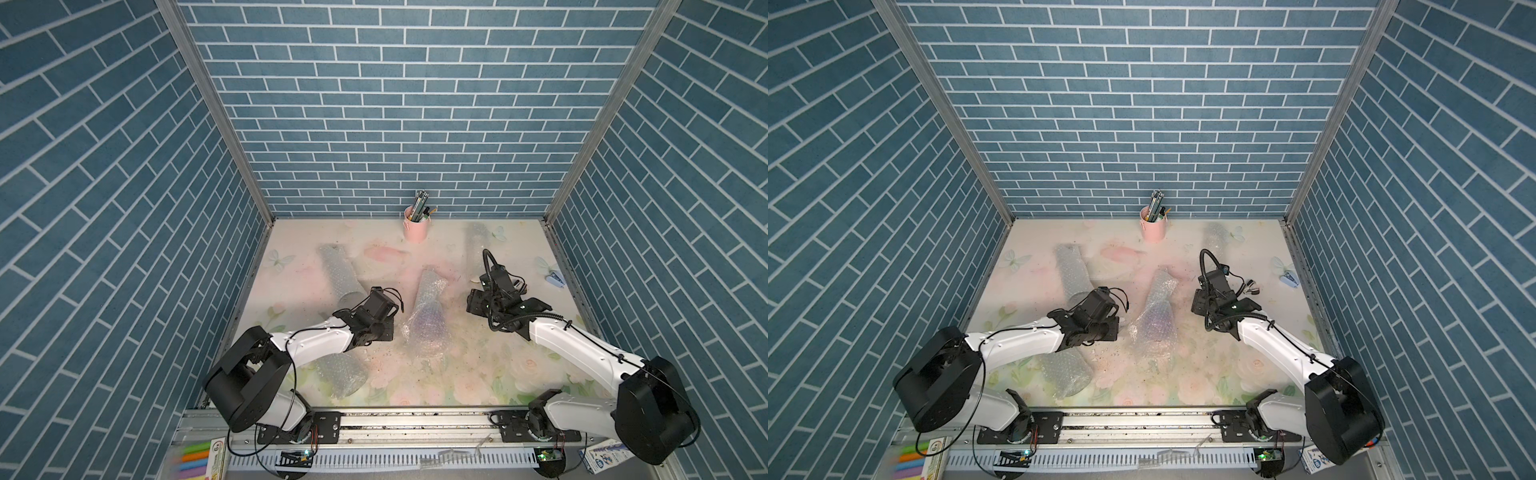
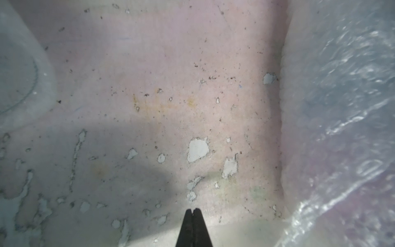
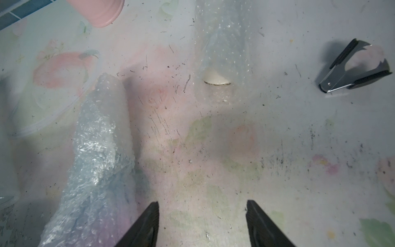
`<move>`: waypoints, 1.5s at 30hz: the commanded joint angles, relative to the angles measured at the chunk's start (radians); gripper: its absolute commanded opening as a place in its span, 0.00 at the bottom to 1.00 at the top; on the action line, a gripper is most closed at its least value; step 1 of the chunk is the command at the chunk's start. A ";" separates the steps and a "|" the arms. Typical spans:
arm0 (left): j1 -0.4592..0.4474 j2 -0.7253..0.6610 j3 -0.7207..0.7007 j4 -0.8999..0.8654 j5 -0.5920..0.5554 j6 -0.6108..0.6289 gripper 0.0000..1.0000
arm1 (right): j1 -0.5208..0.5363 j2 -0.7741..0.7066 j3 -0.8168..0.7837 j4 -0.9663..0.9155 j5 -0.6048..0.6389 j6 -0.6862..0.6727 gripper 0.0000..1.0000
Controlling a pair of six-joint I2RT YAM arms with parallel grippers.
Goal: Unwrap the vase from the bubble wrap
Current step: Unwrap the bubble wrap at the center of the board.
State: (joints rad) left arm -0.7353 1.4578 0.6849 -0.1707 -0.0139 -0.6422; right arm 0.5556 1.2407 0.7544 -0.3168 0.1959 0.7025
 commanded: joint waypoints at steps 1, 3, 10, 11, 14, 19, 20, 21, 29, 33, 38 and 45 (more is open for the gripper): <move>0.013 0.009 -0.013 0.017 0.012 -0.009 0.00 | 0.004 -0.023 -0.019 0.006 0.041 0.015 0.66; 0.012 -0.003 -0.010 0.006 0.011 -0.008 0.00 | 0.004 -0.024 -0.023 0.012 0.049 0.018 0.66; 0.012 -0.093 0.048 -0.083 -0.011 0.022 0.34 | 0.004 -0.038 -0.030 0.017 0.077 0.000 0.67; 0.012 -0.114 0.061 -0.103 -0.021 0.029 0.42 | 0.004 -0.041 -0.031 0.018 0.082 -0.007 0.67; 0.011 -0.171 0.108 -0.161 -0.048 0.062 0.59 | 0.002 -0.046 -0.029 0.024 0.110 -0.035 0.69; -0.011 -0.214 0.220 -0.259 -0.087 0.145 0.74 | -0.032 -0.053 -0.030 0.052 0.096 -0.071 0.75; -0.019 -0.215 0.246 -0.274 -0.094 0.161 0.77 | -0.044 -0.059 -0.035 0.061 0.083 -0.076 0.76; -0.032 -0.213 0.273 -0.293 -0.113 0.179 0.78 | -0.056 -0.066 -0.041 0.072 0.072 -0.079 0.77; -0.168 -0.045 0.513 -0.426 -0.259 0.326 0.82 | -0.142 -0.151 -0.110 0.130 -0.031 -0.080 0.80; -0.221 0.080 0.628 -0.470 -0.295 0.375 0.82 | -0.185 -0.192 -0.142 0.138 -0.059 -0.027 0.80; -0.262 0.238 0.771 -0.505 -0.324 0.432 0.81 | -0.253 -0.221 -0.188 0.163 -0.131 0.023 0.79; -0.270 0.446 0.959 -0.535 -0.300 0.467 0.81 | -0.328 -0.211 -0.202 0.168 -0.230 0.035 0.78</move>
State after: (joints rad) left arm -1.0023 1.8511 1.5898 -0.6567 -0.3069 -0.2073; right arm 0.2451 1.0309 0.5564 -0.1688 0.0277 0.7029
